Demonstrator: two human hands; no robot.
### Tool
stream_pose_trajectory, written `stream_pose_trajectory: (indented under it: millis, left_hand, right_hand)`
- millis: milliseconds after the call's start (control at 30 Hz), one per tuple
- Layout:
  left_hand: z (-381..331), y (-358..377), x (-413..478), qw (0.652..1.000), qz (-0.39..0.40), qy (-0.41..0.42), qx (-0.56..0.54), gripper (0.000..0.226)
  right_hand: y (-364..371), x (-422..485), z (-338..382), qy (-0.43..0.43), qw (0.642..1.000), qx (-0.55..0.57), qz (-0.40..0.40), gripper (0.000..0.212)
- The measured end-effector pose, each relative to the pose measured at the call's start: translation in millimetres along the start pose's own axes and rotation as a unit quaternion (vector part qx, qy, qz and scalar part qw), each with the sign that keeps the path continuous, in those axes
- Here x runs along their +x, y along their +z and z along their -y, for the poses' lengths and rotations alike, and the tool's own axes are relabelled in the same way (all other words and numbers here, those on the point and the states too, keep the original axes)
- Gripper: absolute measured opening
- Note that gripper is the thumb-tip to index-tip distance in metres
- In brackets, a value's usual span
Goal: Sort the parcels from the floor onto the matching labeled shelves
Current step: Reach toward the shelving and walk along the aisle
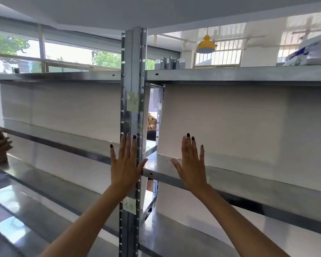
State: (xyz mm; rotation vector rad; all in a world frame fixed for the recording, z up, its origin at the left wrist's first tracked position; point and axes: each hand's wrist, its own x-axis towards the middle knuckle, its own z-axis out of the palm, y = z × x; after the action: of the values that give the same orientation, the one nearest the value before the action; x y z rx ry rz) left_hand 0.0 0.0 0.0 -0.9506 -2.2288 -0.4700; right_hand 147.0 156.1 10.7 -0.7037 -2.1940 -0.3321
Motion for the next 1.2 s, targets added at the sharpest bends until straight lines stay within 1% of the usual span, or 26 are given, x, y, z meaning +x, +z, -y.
stream_pose_trajectory:
  millis: [100,200,367,467,633,833,1033,1200]
  left_hand:
    - [24,5,6,1.000,-0.011,0.011,0.016,0.085]
    - [47,12,16,0.999,-0.022,0.023,0.022,0.085]
    - [74,20,24,0.999,-0.020,0.038,0.020,0.084]
    - [88,23,25,0.999,-0.023,0.048,0.011,0.082]
    - [105,22,20,0.998,0.000,0.061,0.002,0.083]
    - [115,23,11,0.996,0.021,0.087,-0.016,0.080]
    - [110,20,14,0.995,0.007,0.096,-0.036,0.080]
    - [105,17,22,0.993,-0.004,0.103,-0.056,0.080]
  right_hand:
    - [8,7,17,0.016,1.000,-0.004,0.016,0.083]
    - [21,10,39,0.022,0.999,-0.003,0.036,0.087]
    - [41,7,69,0.035,0.996,-0.004,0.076,0.082]
    - [45,8,80,0.043,0.996,-0.006,0.072,0.083]
    - [48,-1,92,0.048,0.996,-0.015,0.070,0.080]
    - [48,-16,99,0.074,0.994,-0.026,0.073,0.082]
    - [36,-12,100,0.088,0.993,-0.054,0.058,0.082]
    - [27,-4,102,0.084,0.995,-0.046,0.043,0.081]
